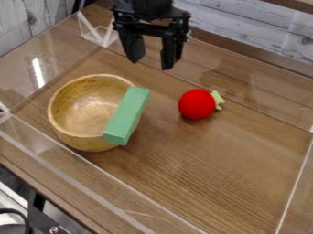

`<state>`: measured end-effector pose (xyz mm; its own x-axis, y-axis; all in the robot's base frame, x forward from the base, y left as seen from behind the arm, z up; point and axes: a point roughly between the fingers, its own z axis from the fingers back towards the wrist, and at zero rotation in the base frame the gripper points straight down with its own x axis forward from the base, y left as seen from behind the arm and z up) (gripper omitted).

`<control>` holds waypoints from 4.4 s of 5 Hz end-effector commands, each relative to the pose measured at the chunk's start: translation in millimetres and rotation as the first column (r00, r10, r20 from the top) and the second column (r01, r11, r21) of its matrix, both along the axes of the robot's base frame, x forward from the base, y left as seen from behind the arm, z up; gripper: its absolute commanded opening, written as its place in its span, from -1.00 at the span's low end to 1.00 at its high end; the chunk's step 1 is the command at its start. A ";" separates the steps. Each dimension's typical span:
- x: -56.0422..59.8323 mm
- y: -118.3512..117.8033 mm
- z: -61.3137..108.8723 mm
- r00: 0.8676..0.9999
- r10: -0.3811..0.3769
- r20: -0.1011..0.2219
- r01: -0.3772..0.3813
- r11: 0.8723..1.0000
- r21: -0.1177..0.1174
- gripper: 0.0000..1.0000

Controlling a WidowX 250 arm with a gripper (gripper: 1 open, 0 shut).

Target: Put the green stick in the brown bowl

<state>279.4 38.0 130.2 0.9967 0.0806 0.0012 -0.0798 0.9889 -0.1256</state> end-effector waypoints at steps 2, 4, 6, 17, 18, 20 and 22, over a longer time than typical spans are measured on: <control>11.1 -11.9 -3.3 0.999 0.014 0.044 -0.015 1.000 0.014 1.00; 13.7 3.6 -13.3 0.998 0.023 0.056 -0.024 0.999 0.026 1.00; 27.9 -24.1 -16.4 0.994 -0.094 0.058 0.091 0.995 0.051 1.00; 30.0 -12.0 -7.4 0.991 -0.059 0.116 0.045 0.992 0.116 -1.00; 31.8 -17.1 -6.3 0.992 -0.070 0.103 0.058 0.992 0.113 1.00; 28.4 -19.2 -7.8 0.991 -0.090 0.095 0.080 0.991 0.109 1.00; 20.8 -19.8 -13.2 0.989 -0.111 0.097 0.100 0.989 0.112 1.00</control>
<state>296.6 18.9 101.6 0.9986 -0.0177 0.0493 0.0192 0.9994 -0.0284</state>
